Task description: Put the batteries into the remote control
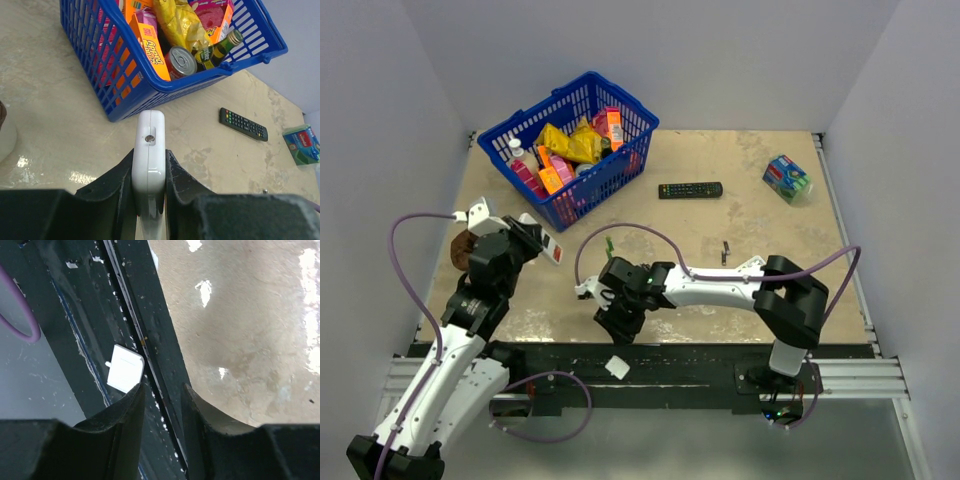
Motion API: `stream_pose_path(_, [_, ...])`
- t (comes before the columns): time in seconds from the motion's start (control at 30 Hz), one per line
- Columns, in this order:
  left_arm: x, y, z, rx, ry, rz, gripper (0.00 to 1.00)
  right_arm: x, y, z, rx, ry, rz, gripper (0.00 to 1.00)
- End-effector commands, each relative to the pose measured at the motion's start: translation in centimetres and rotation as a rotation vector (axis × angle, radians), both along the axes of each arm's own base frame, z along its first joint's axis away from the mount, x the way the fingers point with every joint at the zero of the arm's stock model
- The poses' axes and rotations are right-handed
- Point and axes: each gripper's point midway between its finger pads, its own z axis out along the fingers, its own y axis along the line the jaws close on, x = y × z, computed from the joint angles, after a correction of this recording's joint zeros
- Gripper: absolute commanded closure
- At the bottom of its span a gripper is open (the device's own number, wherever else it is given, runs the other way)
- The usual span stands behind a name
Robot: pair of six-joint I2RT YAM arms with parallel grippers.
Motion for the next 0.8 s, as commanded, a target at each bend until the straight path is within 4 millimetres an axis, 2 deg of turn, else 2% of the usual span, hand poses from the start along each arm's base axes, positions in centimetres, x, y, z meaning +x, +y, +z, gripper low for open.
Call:
stream_pose_path(0.0, [0.1, 0.8, 2.4, -0.003, -0.057, 0.035, 1.0, -1.4, 1.1, 0.7, 0.01, 0.025, 0.063, 0.62])
stream_pose_path(0.4, [-0.4, 0.5, 1.8, -0.007, -0.03, 0.014, 1.0, -2.8, 2.3, -0.9, -0.012, 0.056, 0.106, 0.69])
stream_pose_path(0.77, [-0.7, 0.4, 1.5, -0.004, -0.016, 0.005, 1.0, -3.3, 2.3, -2.1, -0.032, 0.086, 0.109, 0.76])
